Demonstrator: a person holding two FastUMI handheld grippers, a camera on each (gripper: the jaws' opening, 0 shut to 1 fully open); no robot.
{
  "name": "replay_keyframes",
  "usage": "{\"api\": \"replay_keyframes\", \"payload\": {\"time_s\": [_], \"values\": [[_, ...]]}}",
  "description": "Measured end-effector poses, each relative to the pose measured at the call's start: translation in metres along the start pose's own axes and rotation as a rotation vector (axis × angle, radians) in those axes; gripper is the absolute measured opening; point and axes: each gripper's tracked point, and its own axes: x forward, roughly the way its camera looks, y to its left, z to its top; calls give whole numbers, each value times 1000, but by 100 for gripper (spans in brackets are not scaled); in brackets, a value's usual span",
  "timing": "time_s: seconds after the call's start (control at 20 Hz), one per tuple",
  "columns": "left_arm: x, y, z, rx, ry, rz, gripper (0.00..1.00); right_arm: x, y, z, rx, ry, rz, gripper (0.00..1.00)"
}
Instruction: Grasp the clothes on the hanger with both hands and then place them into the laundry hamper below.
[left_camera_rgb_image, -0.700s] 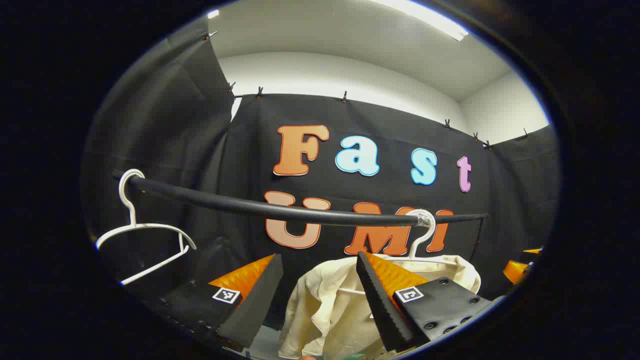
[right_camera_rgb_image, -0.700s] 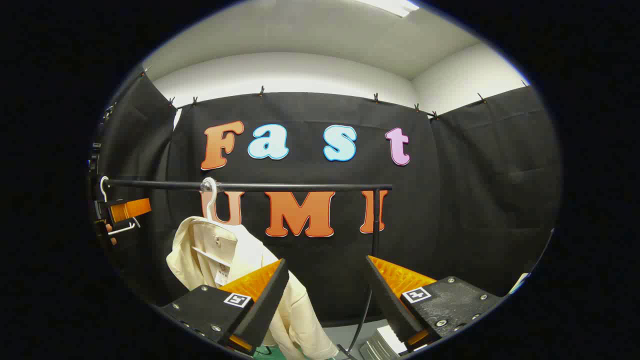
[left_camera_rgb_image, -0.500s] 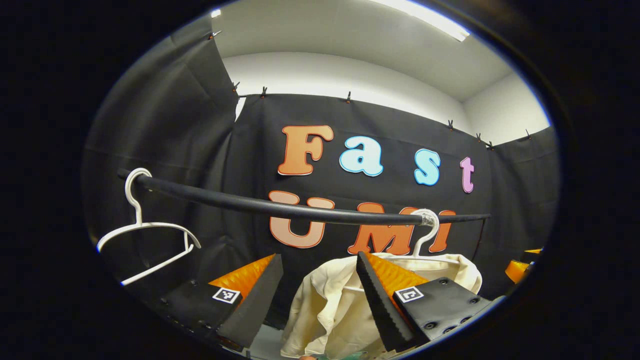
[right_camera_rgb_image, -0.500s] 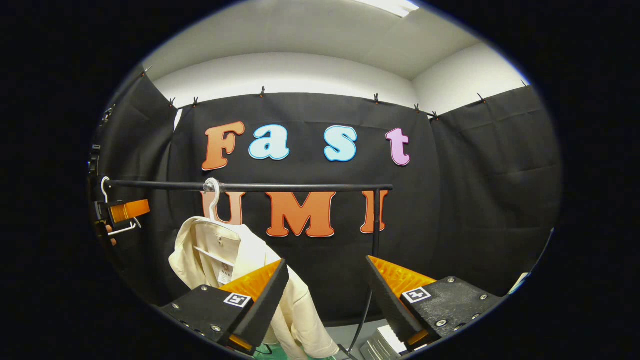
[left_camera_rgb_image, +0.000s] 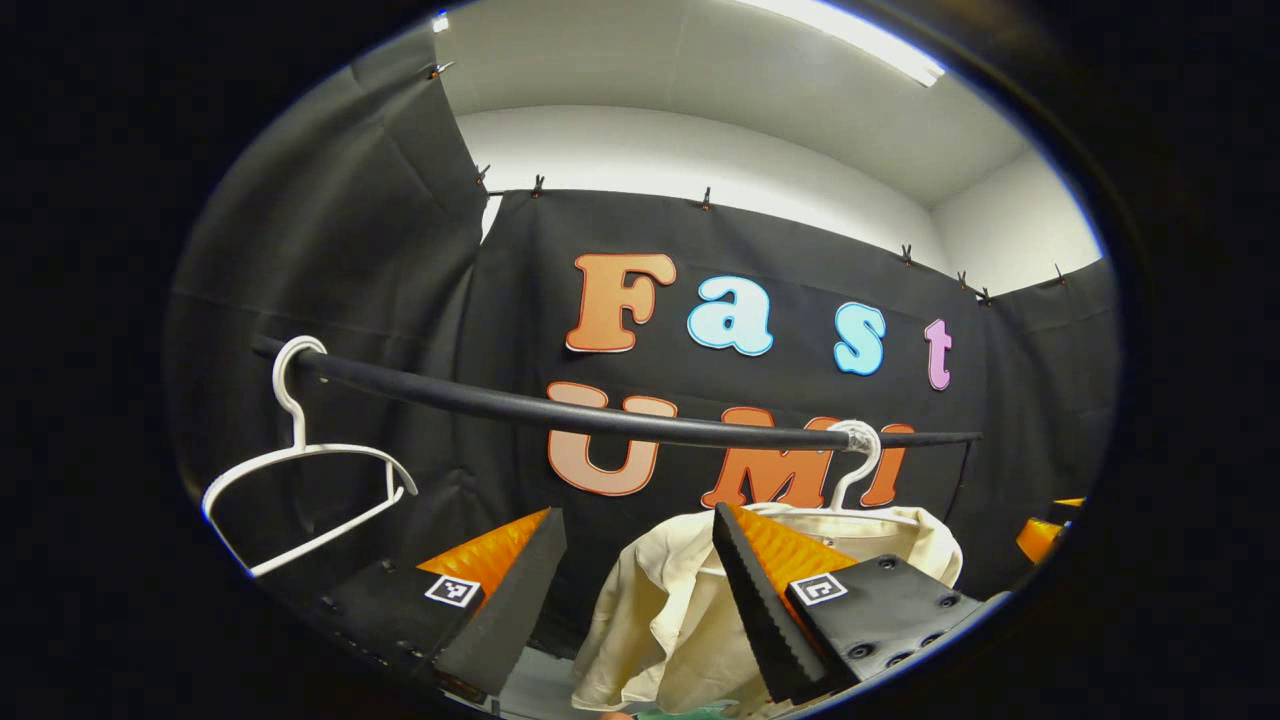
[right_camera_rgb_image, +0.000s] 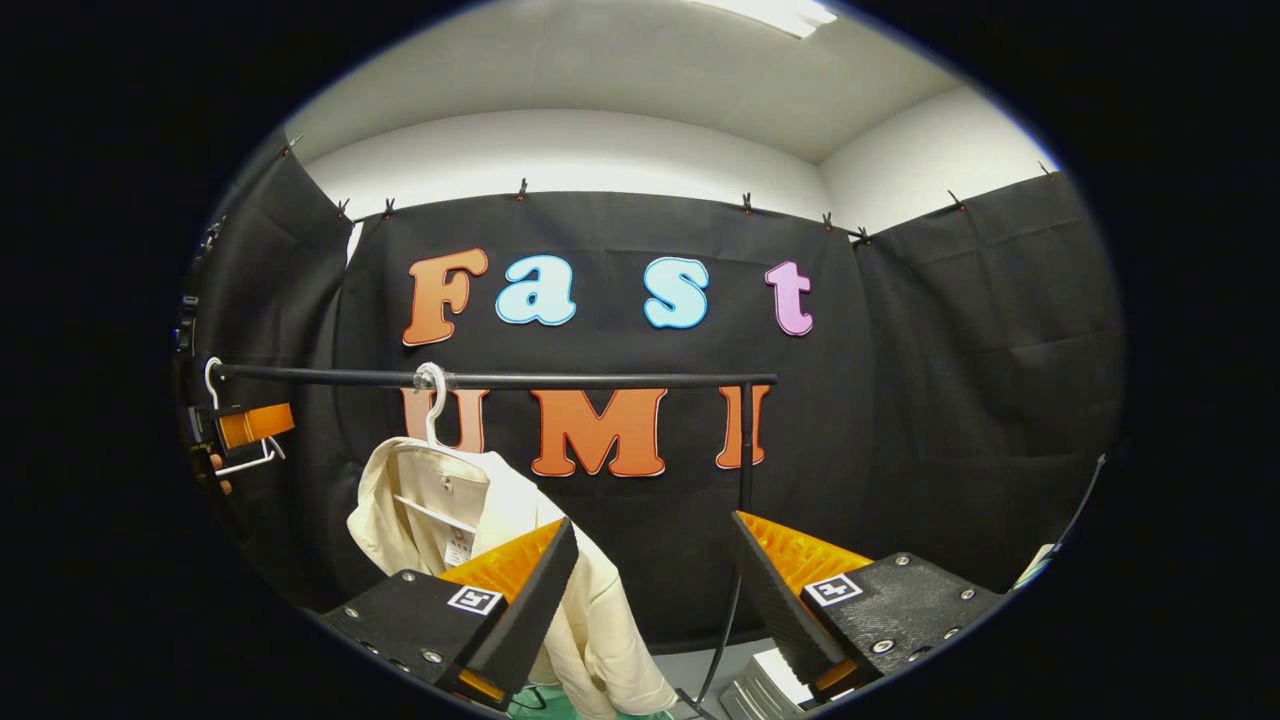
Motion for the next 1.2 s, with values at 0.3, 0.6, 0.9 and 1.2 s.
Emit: {"api": "replay_keyframes", "payload": {"time_s": [0.3,0.6,0.9,1.2], "values": [[-2,5,6,-7,-14,3,100,-5,0,5,11,-12,-11,94],[-2,9,10,-8,-25,6,96,-6,1,4,7,-12,-20,97],[1,11,11,-11,-31,6,96,-4,5,2,1,-6,-23,94],[4,19,8,-1,-23,12,96,-1,13,0,0,0,-22,94]]}}
